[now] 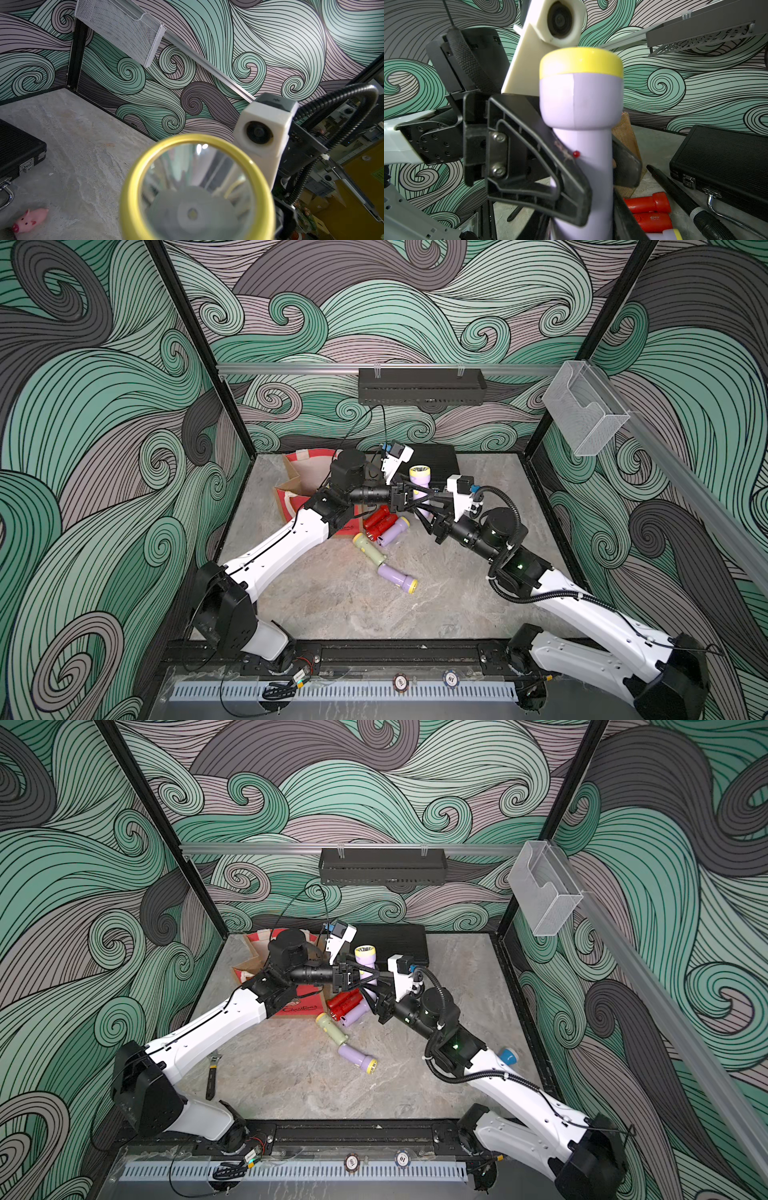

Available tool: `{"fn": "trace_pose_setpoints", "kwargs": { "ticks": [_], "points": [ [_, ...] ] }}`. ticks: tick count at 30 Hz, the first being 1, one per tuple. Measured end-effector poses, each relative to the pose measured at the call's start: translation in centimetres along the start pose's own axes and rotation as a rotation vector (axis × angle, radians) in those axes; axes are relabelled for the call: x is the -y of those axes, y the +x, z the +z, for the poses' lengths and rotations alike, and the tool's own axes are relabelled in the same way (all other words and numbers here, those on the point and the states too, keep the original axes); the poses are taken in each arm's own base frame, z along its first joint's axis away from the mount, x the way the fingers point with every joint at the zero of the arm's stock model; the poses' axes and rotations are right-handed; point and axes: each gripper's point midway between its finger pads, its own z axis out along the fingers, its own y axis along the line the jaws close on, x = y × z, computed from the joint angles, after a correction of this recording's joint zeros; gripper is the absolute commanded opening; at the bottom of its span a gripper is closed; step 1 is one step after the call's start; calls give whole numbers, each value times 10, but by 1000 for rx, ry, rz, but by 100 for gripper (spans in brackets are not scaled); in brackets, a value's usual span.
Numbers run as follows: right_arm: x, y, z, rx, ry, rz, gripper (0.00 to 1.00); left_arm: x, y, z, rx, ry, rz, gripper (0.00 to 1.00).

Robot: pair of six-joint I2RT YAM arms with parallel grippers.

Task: Put the flashlights into the tote bags
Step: Pick up the flashlight from the center of the board, then place the flashlight in the canvas bag.

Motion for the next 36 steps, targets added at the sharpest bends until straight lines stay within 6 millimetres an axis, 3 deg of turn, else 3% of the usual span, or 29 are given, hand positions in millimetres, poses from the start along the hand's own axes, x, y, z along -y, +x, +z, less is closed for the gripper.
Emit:
{"fn": "trace_pose_setpoints", "kwargs": {
  "ticks": [6,11,17,21,25,30,36],
  "points": [
    [4,6,2,-18,17,-4,65,-11,2,-1,-13,-69,-6,0],
    [12,18,3,-62,51,-13,97,-38,-9,-10,-44,-264,-25,0],
    [22,30,1,-130,110,-36,99,-99,-11,-55,-70,-557,-111,0],
    [25,29,-1,-153,136,-53,99,-140,1,-103,-92,-754,-204,0],
    [29,31,0,-172,156,-54,99,-167,4,-151,-93,-933,-250,0],
    [36,47,4,-223,174,-46,99,-180,-2,-196,-105,-1136,-235,0],
    [41,62,9,-288,189,-36,99,-191,-11,-233,-118,-1332,-190,0]
  ]
}}
